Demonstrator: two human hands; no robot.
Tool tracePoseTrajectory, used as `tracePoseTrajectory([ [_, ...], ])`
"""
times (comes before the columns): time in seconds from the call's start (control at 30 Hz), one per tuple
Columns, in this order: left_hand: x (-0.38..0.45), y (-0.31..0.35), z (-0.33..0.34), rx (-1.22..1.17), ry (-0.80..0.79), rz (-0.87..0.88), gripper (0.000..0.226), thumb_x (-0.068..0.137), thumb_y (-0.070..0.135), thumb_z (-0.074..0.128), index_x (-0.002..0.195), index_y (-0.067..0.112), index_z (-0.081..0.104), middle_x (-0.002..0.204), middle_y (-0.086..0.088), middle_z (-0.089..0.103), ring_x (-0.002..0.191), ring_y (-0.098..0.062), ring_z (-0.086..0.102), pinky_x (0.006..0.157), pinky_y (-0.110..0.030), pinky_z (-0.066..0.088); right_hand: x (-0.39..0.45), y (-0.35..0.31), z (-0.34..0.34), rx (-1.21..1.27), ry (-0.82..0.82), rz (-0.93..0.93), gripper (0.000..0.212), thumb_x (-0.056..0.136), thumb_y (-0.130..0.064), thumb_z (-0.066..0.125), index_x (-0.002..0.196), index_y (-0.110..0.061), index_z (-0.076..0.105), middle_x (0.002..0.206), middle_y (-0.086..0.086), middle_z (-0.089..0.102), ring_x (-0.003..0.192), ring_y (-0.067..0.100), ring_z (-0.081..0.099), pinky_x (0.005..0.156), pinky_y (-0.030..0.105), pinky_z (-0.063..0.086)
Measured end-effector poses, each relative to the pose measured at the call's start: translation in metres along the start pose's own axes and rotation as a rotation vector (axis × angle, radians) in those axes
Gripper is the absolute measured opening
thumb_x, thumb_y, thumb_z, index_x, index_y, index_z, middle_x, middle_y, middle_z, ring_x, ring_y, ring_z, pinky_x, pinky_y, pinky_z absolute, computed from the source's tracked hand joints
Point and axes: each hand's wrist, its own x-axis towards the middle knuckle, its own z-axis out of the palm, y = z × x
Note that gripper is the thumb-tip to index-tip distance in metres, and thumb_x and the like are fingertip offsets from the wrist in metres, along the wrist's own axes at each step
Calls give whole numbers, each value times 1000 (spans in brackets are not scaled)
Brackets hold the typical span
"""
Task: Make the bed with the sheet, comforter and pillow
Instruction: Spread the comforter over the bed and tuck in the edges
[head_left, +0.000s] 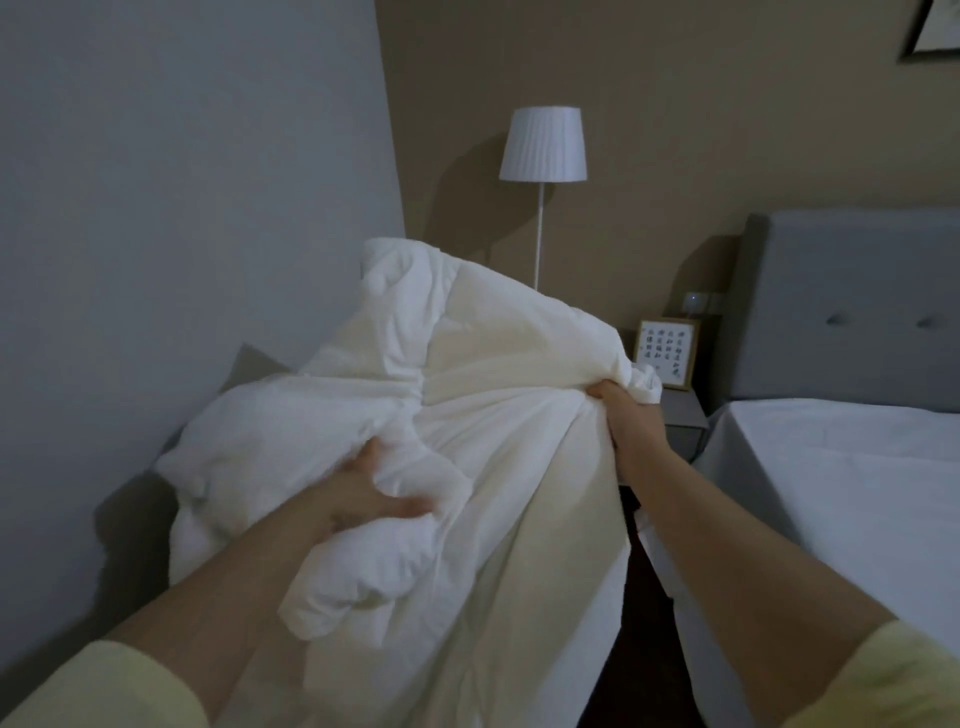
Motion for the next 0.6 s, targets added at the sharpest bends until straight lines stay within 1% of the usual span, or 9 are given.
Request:
tracePoseTrajectory([
  [0.1,-7,2,4,-181,-43,-14,120,71,55,72,151,25,-12,161,-2,-1,148,-25,14,117,-38,21,9,-7,-28,-52,40,-8,54,83,-15,62,133,-19,43,108,5,53,97,25,53,87,36,45],
  [0.23,14,12,40,-261,-2,108,115,72,35,80,153,18,-1,159,-1,17,144,-21,26,117,-35,26,10,8,-32,-207,59,16,55,82,-13,62,134,-17,43,113,8,55,100,29,56,90,41,47],
  [0.33,31,15,62,-194,-5,161,97,77,27,75,151,21,14,153,-7,31,138,-25,38,114,-38,34,10,17,-29,-436,110,-40,53,84,-17,62,133,-12,46,125,16,58,110,35,58,94,43,49],
  [0.4,41,14,62,-200,-109,189,80,84,23,69,149,17,22,144,-13,45,126,-27,50,102,-35,43,9,22,-19,-623,100,-103,51,86,-23,62,133,-10,45,126,18,57,112,36,57,92,43,47],
  [0.43,42,18,58,-201,-137,186,68,85,25,68,144,14,35,131,-15,56,113,-28,59,90,-35,48,4,23,-21,-696,81,-141,50,87,-25,61,132,-10,45,125,17,58,111,36,57,92,44,46],
  [0.5,62,8,14,-256,-22,118,42,87,32,64,118,4,61,90,-11,67,72,-24,64,62,-28,48,8,29,12,-775,40,-220,47,88,-27,60,130,-11,45,122,14,59,111,36,57,91,45,47],
  [0.53,73,2,-9,-308,104,98,34,89,31,61,106,2,66,80,-10,67,64,-24,61,58,-26,46,8,29,27,-808,25,-258,46,88,-28,58,129,-12,46,122,13,59,110,35,57,92,46,47],
  [0.57,91,-11,-38,-335,252,94,31,90,28,60,103,1,67,83,-13,69,71,-28,64,64,-27,50,12,31,50,-848,15,-296,46,89,-30,57,130,-12,45,123,12,58,111,34,57,93,46,48],
  [0.6,105,-24,-65,-307,411,100,29,90,24,59,106,2,67,97,-17,70,88,-33,66,77,-32,53,16,34,73,-905,9,-314,47,90,-32,55,131,-12,44,124,13,57,111,34,57,94,46,48],
])
